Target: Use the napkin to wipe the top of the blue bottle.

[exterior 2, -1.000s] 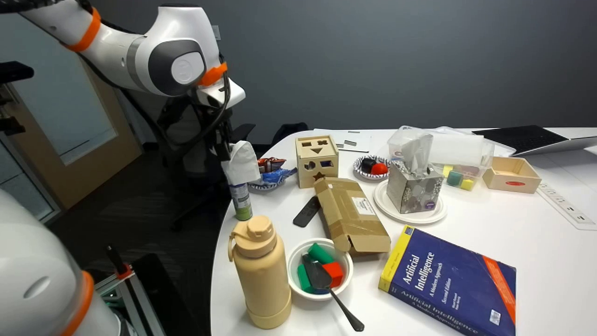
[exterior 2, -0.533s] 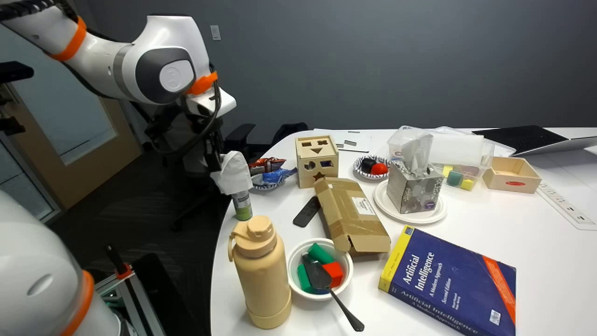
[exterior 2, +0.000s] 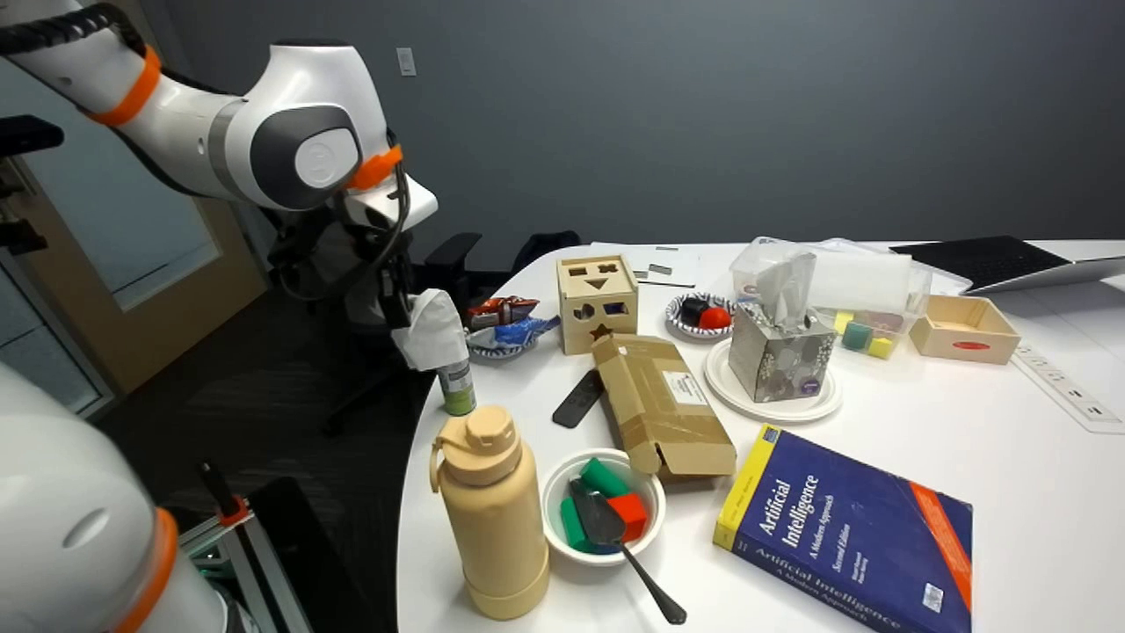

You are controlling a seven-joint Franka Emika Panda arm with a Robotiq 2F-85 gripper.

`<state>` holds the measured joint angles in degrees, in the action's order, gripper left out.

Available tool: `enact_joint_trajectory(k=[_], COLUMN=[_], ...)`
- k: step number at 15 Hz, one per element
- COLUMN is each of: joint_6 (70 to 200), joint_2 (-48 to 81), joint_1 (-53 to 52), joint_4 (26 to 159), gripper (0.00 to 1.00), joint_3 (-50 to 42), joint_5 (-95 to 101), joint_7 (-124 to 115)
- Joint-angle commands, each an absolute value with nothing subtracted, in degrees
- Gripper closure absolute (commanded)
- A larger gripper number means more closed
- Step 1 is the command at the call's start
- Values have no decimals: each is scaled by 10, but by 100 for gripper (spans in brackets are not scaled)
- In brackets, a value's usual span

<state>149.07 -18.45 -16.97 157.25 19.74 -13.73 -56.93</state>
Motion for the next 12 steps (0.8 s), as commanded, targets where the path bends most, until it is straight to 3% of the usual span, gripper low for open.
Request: enact_joint_trajectory(k=[1, 12], joint_6=[1514, 1543], joint_2=[-178, -183], joint_1=[-183, -188], joint_4=[1572, 1561], gripper=[100, 100], joint_3=[194, 182], joint_5=[-169, -216], joint_7=[-551, -521])
